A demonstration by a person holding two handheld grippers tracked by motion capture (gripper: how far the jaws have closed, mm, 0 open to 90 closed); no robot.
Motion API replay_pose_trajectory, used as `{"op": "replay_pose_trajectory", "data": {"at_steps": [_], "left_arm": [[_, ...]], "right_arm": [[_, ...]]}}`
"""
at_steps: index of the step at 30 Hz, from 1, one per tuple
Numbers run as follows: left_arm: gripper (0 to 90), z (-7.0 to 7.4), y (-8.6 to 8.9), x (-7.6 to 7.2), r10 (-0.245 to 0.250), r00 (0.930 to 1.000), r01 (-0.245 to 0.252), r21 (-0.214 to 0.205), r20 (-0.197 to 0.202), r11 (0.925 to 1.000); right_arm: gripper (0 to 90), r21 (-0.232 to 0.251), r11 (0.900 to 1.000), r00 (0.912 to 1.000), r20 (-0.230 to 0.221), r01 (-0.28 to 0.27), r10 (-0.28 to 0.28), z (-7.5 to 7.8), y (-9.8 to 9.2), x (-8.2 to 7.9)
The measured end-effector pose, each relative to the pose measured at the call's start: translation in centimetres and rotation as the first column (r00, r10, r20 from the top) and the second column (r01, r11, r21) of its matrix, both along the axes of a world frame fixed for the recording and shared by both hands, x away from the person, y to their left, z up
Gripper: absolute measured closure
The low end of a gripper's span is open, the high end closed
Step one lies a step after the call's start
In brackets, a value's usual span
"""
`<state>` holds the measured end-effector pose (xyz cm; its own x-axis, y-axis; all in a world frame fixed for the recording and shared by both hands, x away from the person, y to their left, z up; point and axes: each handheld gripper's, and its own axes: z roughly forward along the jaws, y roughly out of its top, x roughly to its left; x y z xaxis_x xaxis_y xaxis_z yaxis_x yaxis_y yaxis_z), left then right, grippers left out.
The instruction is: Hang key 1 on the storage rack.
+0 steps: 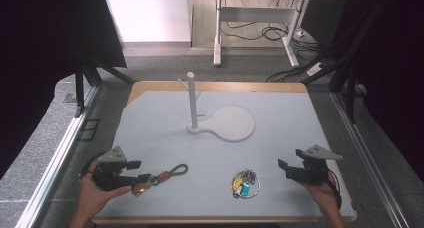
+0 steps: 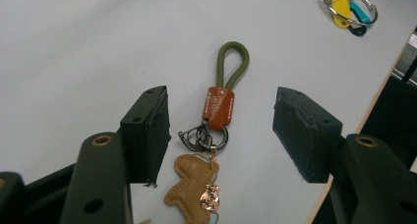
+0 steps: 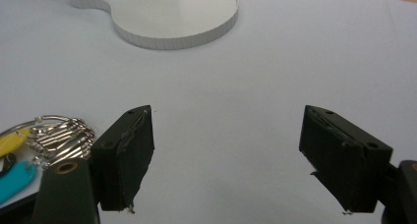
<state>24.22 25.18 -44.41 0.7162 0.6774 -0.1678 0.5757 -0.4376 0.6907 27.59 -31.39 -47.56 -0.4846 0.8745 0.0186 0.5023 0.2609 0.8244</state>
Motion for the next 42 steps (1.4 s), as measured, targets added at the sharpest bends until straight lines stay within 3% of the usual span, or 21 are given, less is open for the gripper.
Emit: {"op": "replay_pose_trajectory", "data": {"at_steps": [6, 19, 29, 33, 42], "left_arm": [[39.2, 0.0, -0.2, -0.2, -0.006, 1.0, 0.006, -0.003, 0.003, 1.0], [39.3, 0.2, 0.6, -0.8, 0.009, 0.9999, -0.009, -0.021, 0.014, 0.9997], [39.2, 0.0, -0.2, 0.0, 0.004, 1.0, -0.004, 0.022, 0.0, 0.9997], [39.1, 0.5, -0.3, 0.2, -0.02, 0.9998, 0.02, 0.045, 0.0, 0.9988], [38.9, 1.3, 0.1, 1.4, -0.08, 0.9956, 0.084, 0.094, -0.048, 0.992]], "right_arm": [[21.2, -0.033, 0.9994, 0.9999, -0.006, 0.008, -0.008, -0.5, -0.5, -0.3], [22.3, -0.003, 0.9973, 0.9968, -0.031, 0.074, -0.074, -1.0, -1.9, -0.2], [22.4, 0.006, 0.998, 0.9974, -0.035, 0.063, -0.063, -1.1, -2.0, -0.5], [22.5, 0.008, 0.9981, 0.9973, -0.042, 0.061, -0.061, -1.2, -2.0, -0.5], [23.1, 0.002, 0.9976, 0.996, -0.056, 0.069, -0.069, -1.5, -2.4, -0.5]]}}
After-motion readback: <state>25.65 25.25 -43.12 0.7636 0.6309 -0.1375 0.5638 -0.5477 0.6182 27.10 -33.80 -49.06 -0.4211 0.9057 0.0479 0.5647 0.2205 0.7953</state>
